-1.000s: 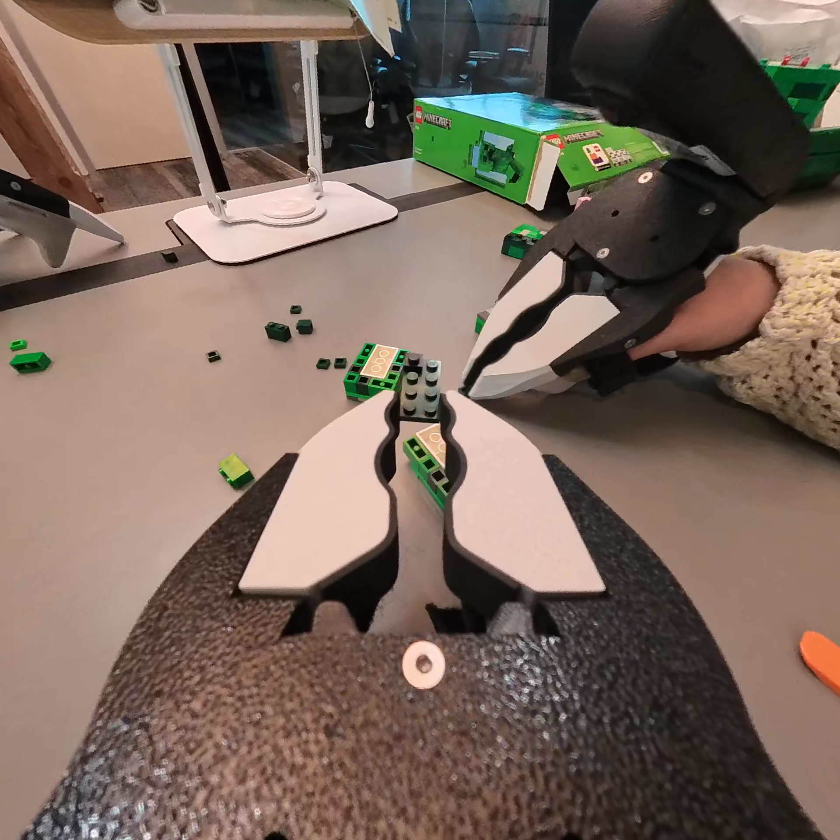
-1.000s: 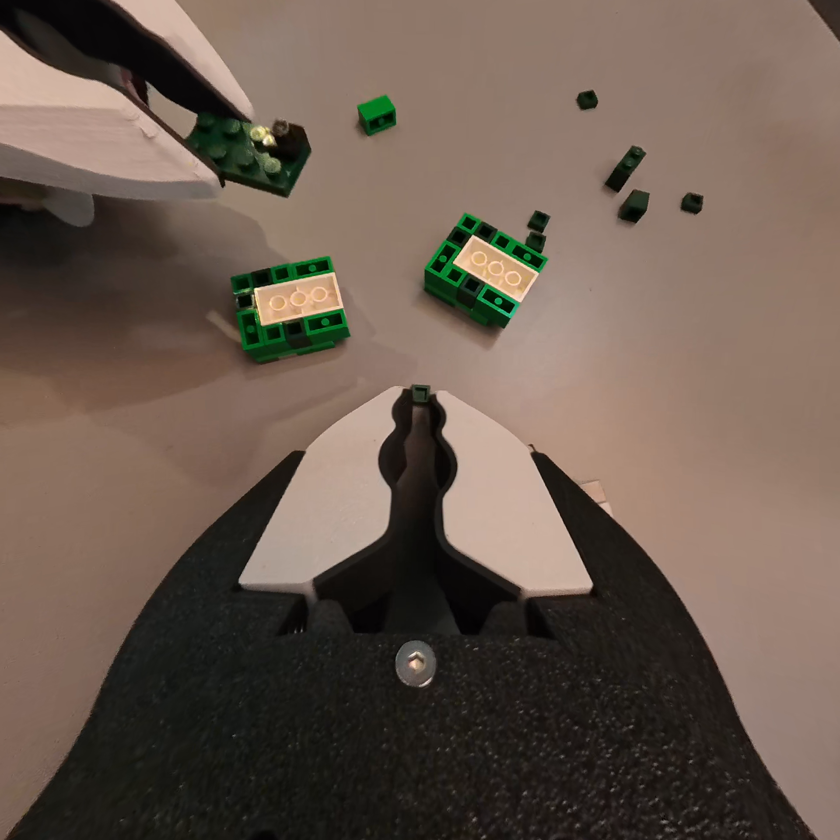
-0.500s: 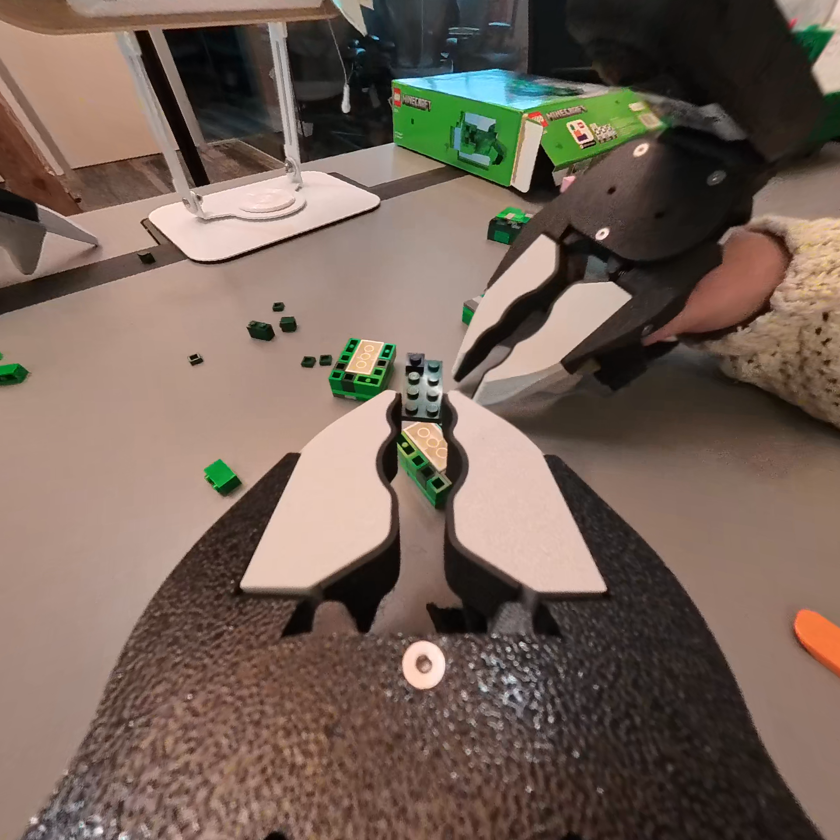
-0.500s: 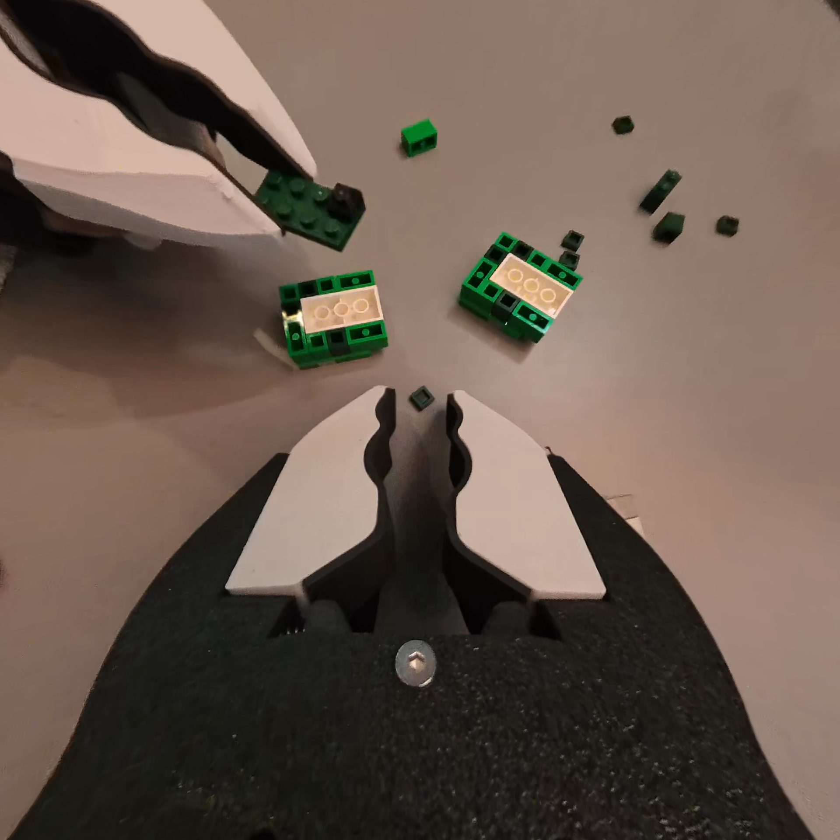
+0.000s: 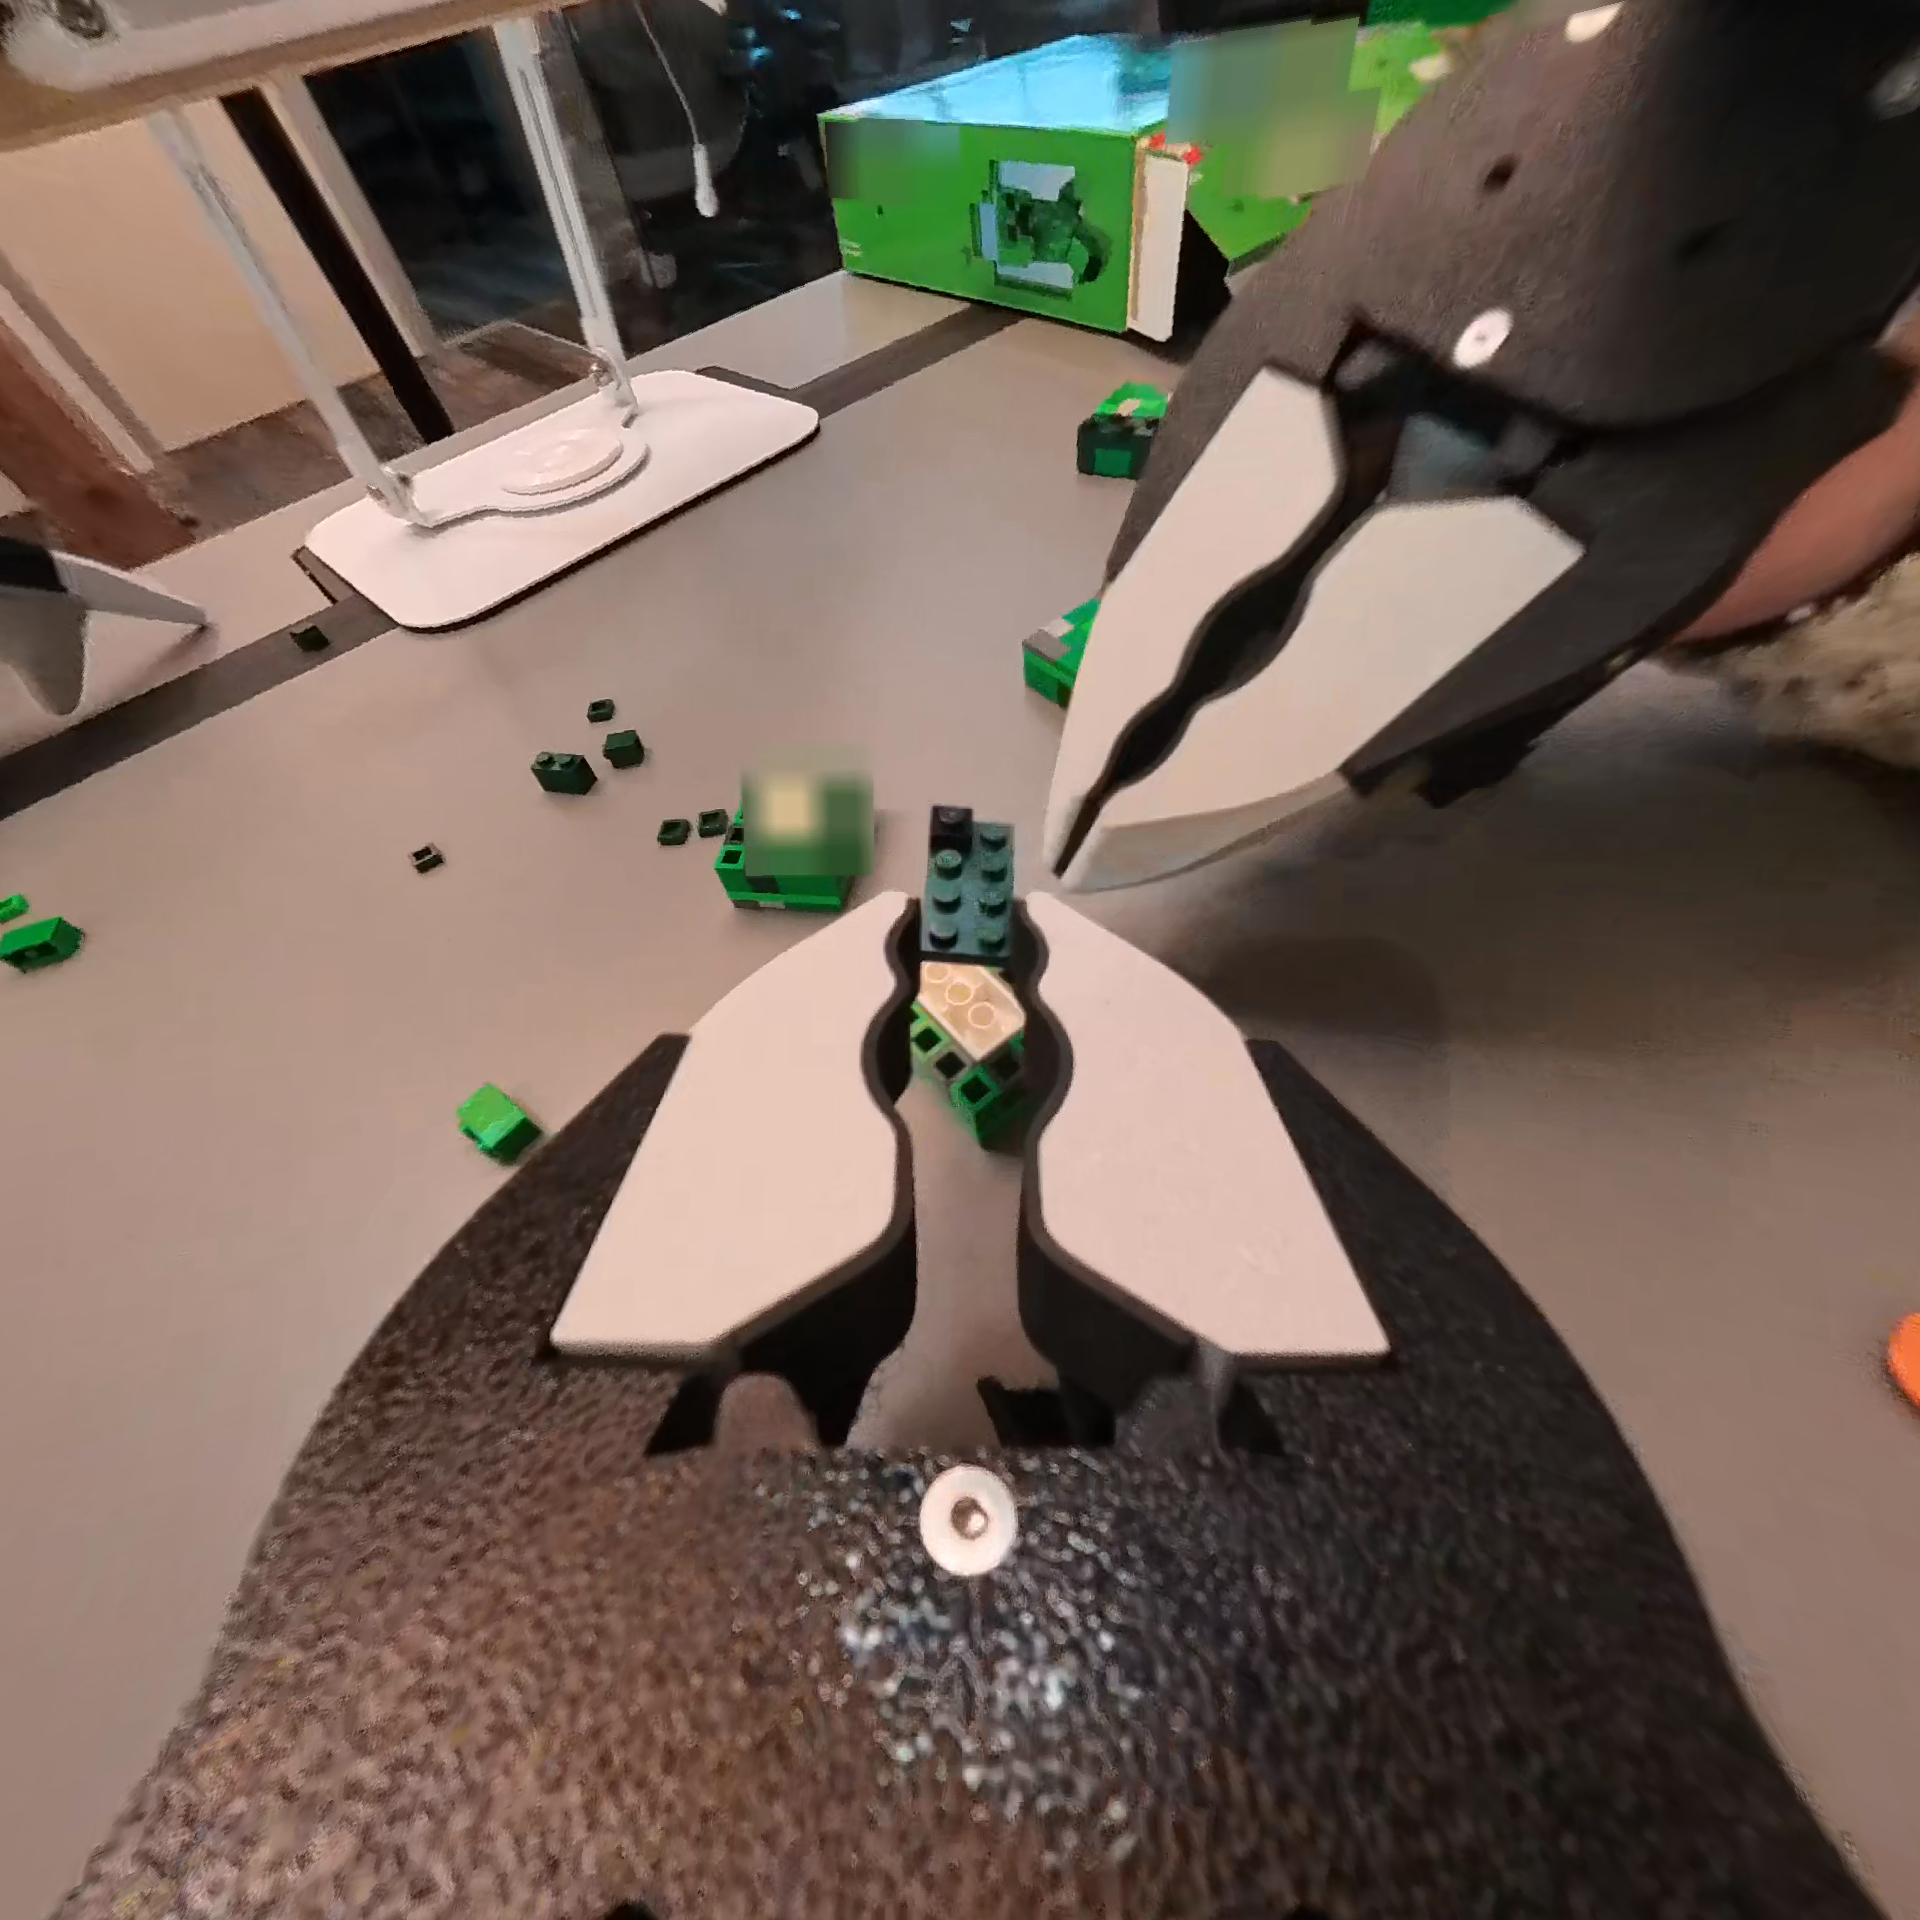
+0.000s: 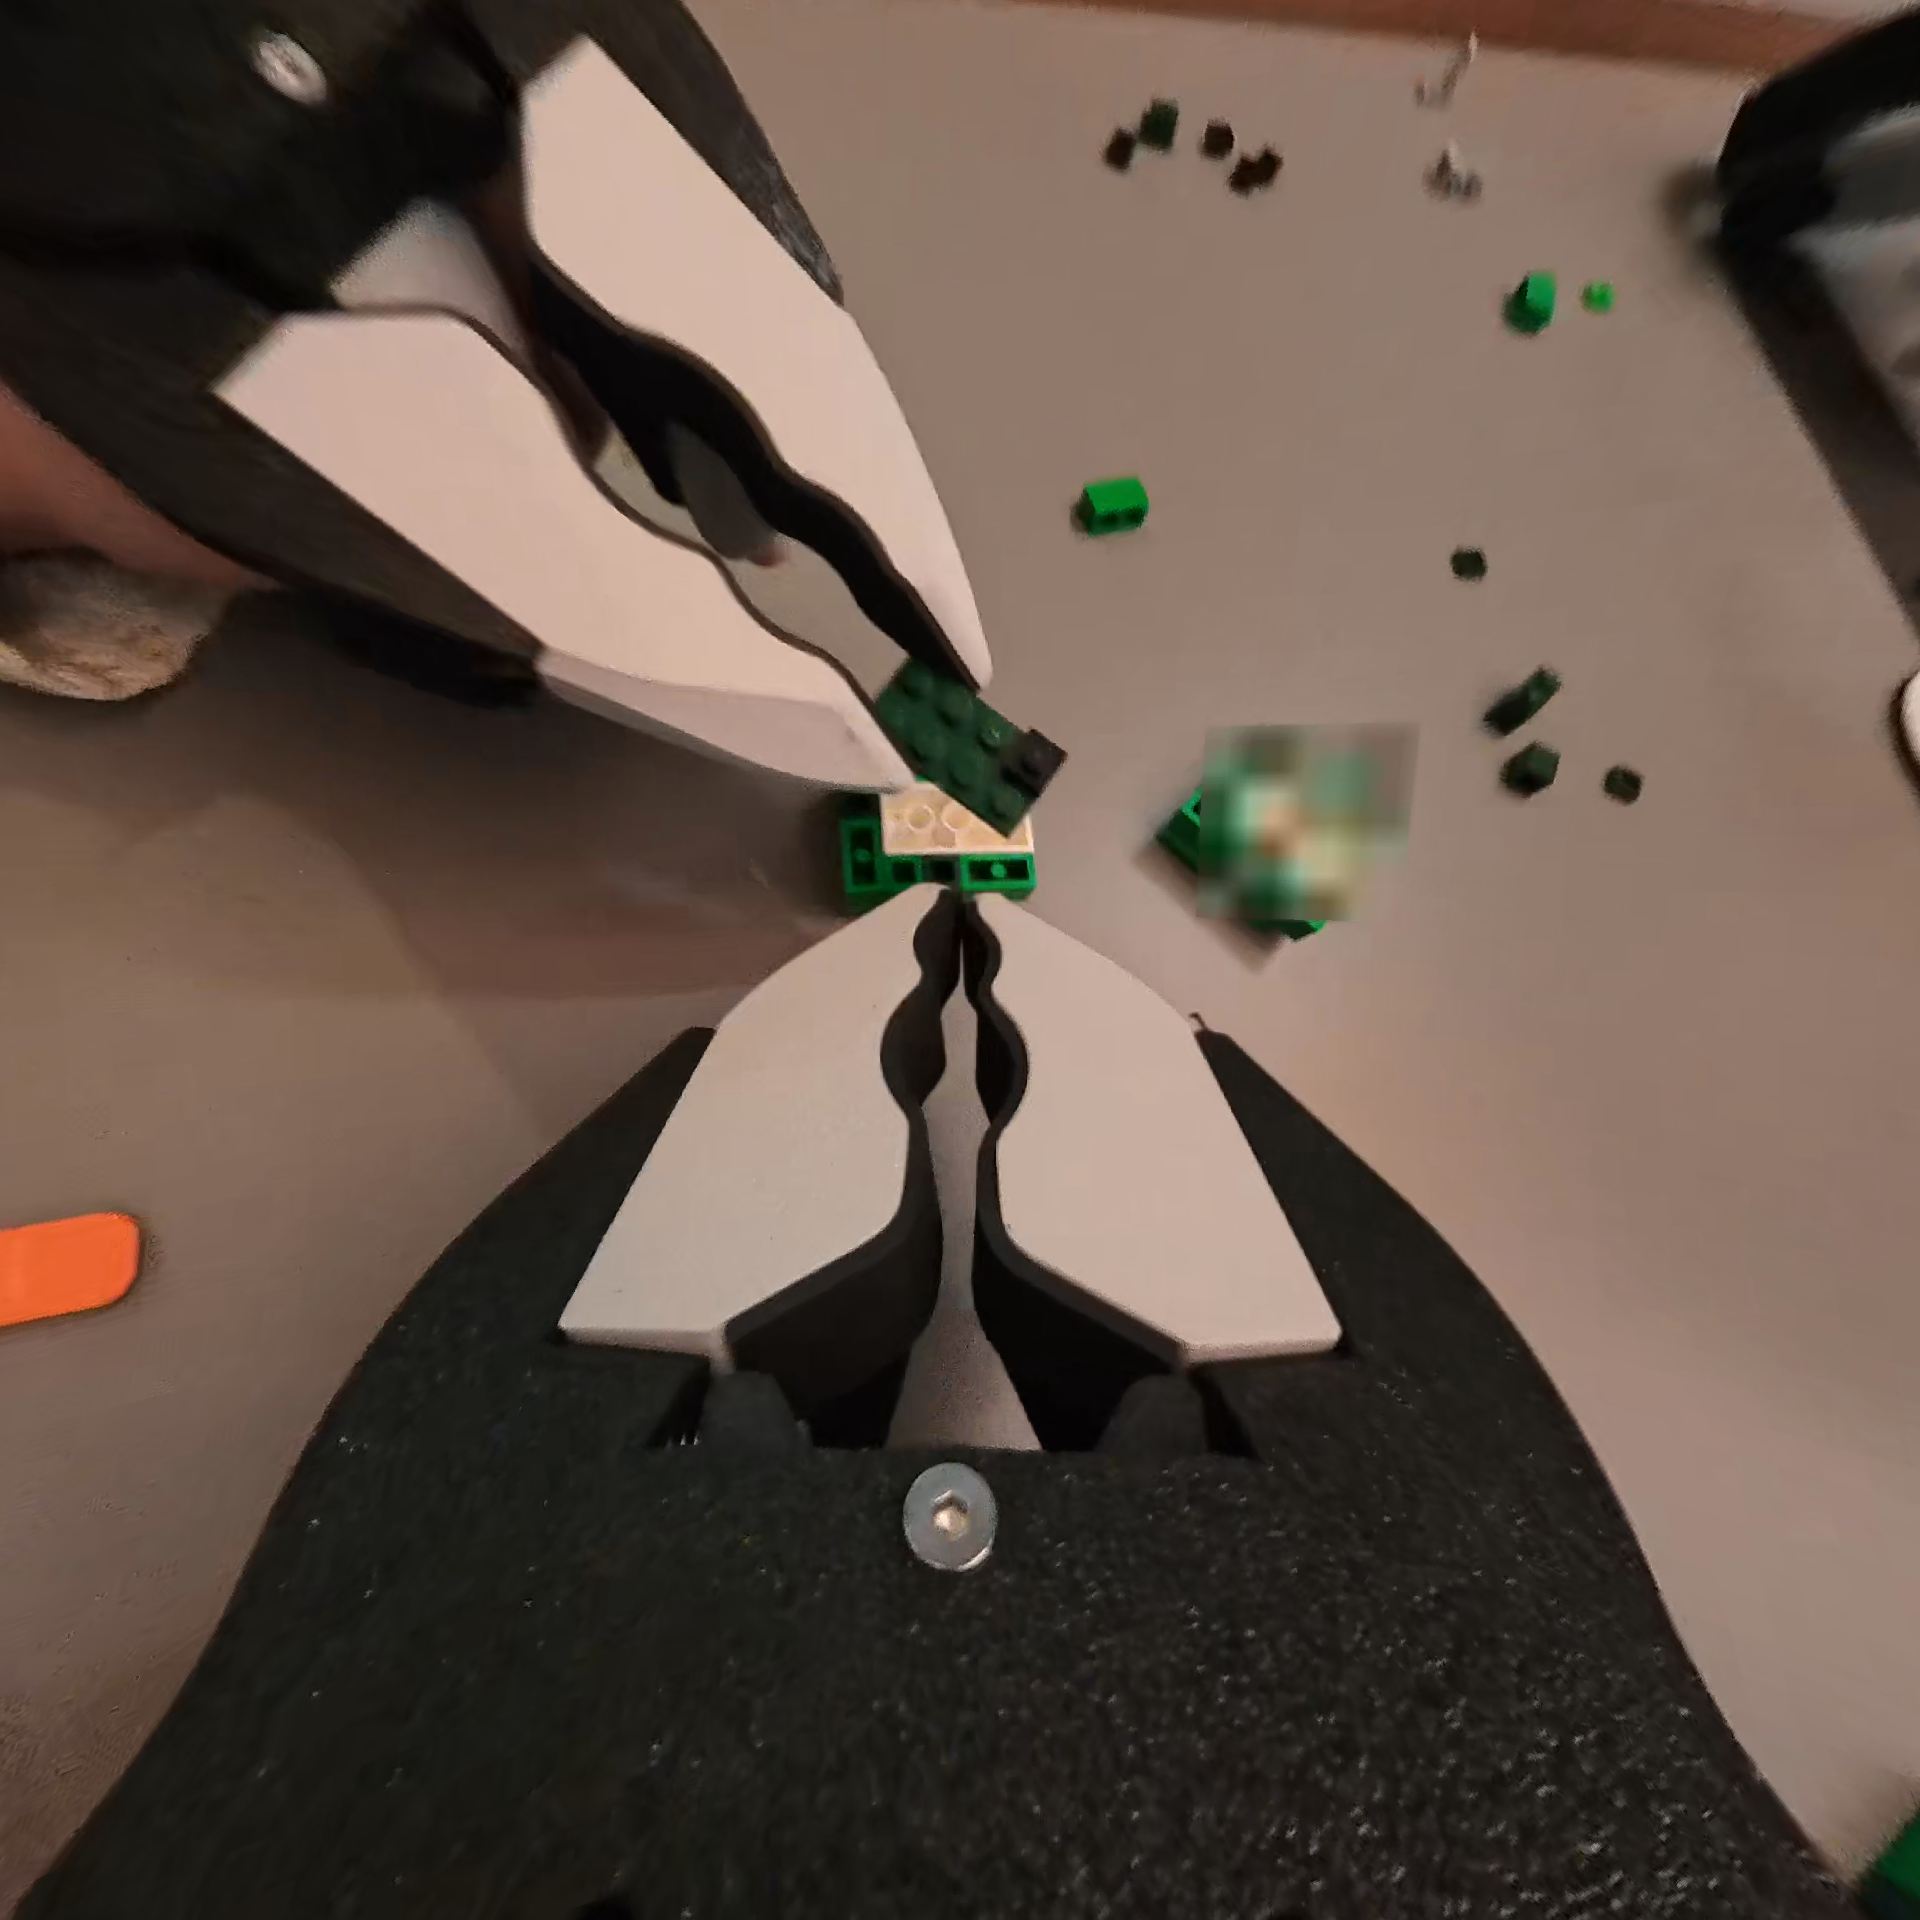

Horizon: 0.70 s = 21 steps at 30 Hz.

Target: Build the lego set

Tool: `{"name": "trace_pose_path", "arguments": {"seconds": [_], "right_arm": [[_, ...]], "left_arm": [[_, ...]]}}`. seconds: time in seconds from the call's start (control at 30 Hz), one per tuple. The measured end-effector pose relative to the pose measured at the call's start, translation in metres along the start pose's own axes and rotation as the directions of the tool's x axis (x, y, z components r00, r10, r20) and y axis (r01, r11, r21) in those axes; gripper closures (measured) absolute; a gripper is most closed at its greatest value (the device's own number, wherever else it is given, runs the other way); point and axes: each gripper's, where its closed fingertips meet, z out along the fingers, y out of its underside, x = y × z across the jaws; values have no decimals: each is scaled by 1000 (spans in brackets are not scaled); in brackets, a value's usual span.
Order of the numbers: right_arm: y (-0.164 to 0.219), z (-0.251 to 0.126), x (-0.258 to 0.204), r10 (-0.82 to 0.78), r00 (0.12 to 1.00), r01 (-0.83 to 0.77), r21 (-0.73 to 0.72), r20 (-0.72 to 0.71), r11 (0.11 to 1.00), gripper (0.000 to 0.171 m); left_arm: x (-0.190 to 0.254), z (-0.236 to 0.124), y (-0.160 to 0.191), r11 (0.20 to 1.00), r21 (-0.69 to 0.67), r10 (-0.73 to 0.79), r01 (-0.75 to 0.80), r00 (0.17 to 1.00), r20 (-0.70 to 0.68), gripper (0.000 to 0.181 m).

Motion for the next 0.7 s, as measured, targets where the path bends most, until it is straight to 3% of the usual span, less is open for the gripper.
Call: {"name": "trace_pose_path", "arguments": {"seconds": [0.17, 0.4, 0.7], "right_arm": [[2, -7, 1, -41, 998, 40, -35, -37, 999, 170], [25, 4, -26, 81, 978, -67, -78, 194, 995, 153], [29, 10, -40, 9, 974, 11, -89, 226, 996, 163]], "left_arm": [[-2, -2, -2, 998, 13, 61, -61, 998, 34, 166], [-6, -4, -2, 1000, 28, 11, -12, 1000, 27, 166], [-3, -4, -2, 999, 34, 15, -15, 1000, 1, 166]]}}
